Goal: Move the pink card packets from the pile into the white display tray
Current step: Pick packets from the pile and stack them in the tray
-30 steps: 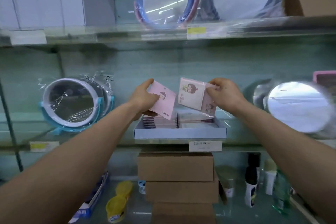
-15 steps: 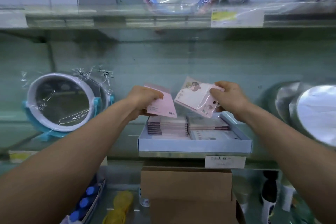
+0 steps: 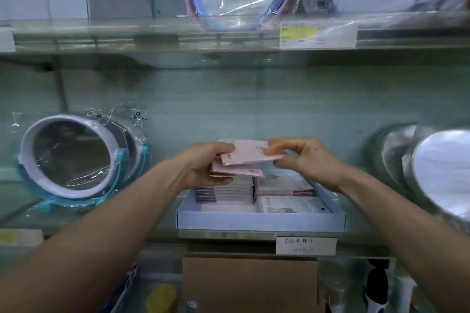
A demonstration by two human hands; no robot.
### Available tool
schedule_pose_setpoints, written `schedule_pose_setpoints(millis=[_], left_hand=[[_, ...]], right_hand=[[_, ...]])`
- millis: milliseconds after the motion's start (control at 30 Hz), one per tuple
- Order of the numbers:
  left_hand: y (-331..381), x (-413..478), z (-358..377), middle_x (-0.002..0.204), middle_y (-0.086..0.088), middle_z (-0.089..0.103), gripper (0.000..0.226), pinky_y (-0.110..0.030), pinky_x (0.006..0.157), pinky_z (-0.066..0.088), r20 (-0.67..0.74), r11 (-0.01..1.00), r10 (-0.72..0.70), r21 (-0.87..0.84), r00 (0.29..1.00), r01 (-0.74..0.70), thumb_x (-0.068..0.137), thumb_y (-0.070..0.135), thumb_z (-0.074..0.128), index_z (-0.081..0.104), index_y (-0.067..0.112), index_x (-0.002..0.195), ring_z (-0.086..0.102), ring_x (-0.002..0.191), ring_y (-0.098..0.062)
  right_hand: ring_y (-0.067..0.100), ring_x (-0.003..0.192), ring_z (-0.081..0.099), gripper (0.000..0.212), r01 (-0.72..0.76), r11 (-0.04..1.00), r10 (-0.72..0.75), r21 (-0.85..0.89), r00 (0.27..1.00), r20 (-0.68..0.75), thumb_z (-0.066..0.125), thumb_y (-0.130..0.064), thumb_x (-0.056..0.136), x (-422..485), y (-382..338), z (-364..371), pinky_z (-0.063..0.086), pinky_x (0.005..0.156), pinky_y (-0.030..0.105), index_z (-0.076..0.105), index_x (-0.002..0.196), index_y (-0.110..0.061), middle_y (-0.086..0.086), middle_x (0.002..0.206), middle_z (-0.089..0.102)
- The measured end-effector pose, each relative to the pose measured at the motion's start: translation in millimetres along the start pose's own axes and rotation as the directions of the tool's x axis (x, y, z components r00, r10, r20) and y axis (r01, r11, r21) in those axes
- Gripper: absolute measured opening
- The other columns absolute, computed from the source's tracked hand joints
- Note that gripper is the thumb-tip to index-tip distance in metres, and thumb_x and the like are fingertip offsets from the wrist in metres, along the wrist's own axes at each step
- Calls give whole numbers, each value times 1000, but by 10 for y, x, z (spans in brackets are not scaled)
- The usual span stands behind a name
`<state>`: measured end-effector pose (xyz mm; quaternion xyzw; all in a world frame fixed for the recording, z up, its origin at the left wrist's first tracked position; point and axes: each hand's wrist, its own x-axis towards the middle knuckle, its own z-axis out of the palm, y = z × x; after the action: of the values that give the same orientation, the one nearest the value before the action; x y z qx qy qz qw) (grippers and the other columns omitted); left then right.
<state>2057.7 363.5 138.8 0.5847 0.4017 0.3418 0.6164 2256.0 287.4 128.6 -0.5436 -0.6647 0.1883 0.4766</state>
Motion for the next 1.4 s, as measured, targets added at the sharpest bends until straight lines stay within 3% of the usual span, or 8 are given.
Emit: schedule_pose_setpoints(millis=[267,433,600,733,967,1133,1267,1400], left_hand=[[-148,60,-3,71,-4,69,6,-26,47,55,38,997,-34,-69,999,37,94,14,53,59,12,95,61,70,-16],[-144,28,86,70,-7,65,17,-23,42,53,26,995,-61,-73,998,63,96,24,53,58,11,86,60,62,-17],[-65,-6,141,85,-11,67,50,-31,58,54,59,1000,-1,-31,998,2,96,49,43,68,6,100,63,73,-22],[-47,-18,69,93,-11,66,26,-30,60,56,-66,996,77,-30,995,-79,90,22,60,64,6,111,62,76,-20],[-108,-20,131,102,-14,69,30,-33,68,54,36,995,27,92,999,-31,91,32,59,65,7,106,64,84,-25],[-85,-24,99,85,-16,66,5,-38,75,55,9,987,137,80,990,-138,87,2,63,63,4,82,63,68,-25],[-23,-74,4,72,-11,66,14,-26,57,56,-9,960,137,247,991,-130,85,1,64,61,7,72,64,53,-18],[34,-70,-61,79,-8,67,3,-21,47,52,-189,961,186,240,964,-138,85,7,66,66,10,86,63,54,-14]], right_hand=[[11,103,58,56,-140,989,144,-37,979,146,65,-1,79,-80,62,-7,46,86,23,53,123,-34,-6,128,55],[8,130,34,82,39,867,52,-497,984,169,74,-29,79,-151,-86,129,29,104,19,28,146,-29,-12,143,32],[17,92,57,38,120,845,-33,-520,984,174,65,-8,83,-70,-155,172,47,74,24,59,118,-22,-3,102,61],[17,67,62,14,-160,981,146,-114,982,-122,61,-3,87,-5,-143,-27,53,58,22,61,82,-16,3,76,64],[22,70,67,13,-320,858,337,402,941,31,48,-16,97,-61,-232,215,58,57,31,59,95,-9,10,81,70],[21,81,63,14,-276,929,302,246,951,-72,59,-10,89,5,-241,266,54,75,35,64,101,-9,9,96,69],[12,70,63,13,-250,940,290,232,944,-159,65,-22,87,79,-263,130,49,59,25,63,98,-15,3,90,70],[13,47,60,24,-304,920,339,248,934,-112,65,-1,85,49,-243,90,55,47,23,53,103,-12,13,77,66]])
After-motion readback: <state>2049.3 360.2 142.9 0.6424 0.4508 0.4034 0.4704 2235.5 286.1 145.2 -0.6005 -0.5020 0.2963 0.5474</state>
